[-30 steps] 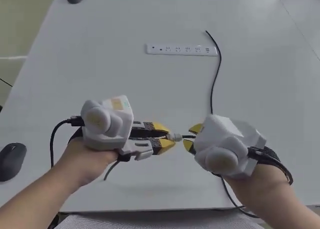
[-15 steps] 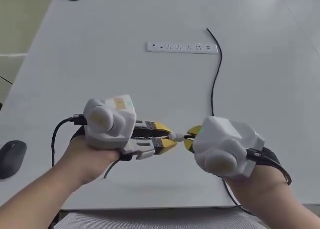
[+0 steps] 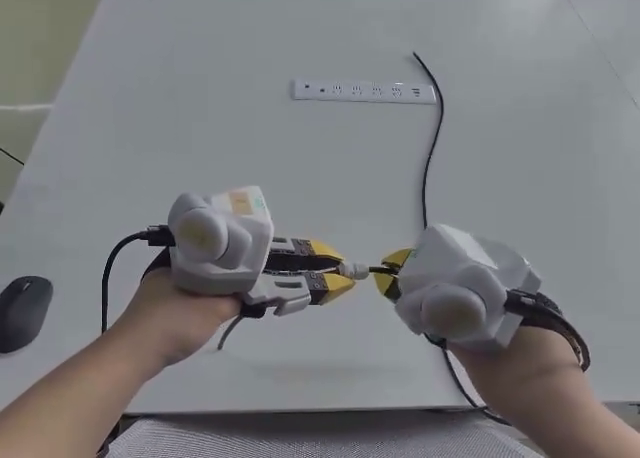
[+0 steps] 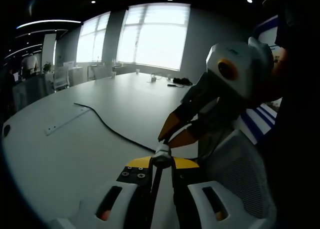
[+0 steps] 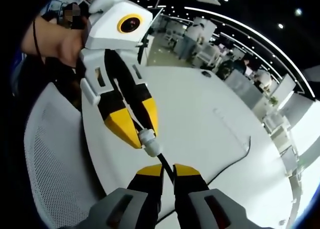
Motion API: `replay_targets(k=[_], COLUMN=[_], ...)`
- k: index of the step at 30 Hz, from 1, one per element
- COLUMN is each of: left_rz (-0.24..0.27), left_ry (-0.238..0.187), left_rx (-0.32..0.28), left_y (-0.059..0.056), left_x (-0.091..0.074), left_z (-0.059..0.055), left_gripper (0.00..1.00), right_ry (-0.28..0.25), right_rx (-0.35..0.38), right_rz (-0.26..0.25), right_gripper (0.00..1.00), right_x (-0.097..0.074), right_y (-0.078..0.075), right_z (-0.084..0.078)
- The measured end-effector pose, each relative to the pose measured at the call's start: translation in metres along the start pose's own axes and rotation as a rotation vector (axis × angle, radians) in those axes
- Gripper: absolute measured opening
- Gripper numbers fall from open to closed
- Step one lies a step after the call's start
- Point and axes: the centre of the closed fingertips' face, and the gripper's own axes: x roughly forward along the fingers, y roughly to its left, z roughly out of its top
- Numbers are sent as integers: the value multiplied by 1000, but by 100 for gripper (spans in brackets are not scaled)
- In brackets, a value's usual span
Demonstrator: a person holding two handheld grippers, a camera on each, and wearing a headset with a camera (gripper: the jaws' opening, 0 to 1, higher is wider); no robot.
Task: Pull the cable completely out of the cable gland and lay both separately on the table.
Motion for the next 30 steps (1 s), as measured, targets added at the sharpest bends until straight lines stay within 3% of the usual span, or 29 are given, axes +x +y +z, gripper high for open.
replay_targets(k=[12,19,30], left_rz=[2,6,9], left_ry=[0,-9,-6], left_rx=[2,1,0], left_y=[-2,-1,1], left_x=[0,0,0], left_z=[0,2,1], left_gripper=[15,15,15], right_ry=[8,-8,17], right_rx=[162,305,428], right_rz=[-26,-54,-80], right_gripper=[2,2,2], right_x=[-3,-4,2], right_y=[-10,-19,-26], right_z=[-22,-34,-65])
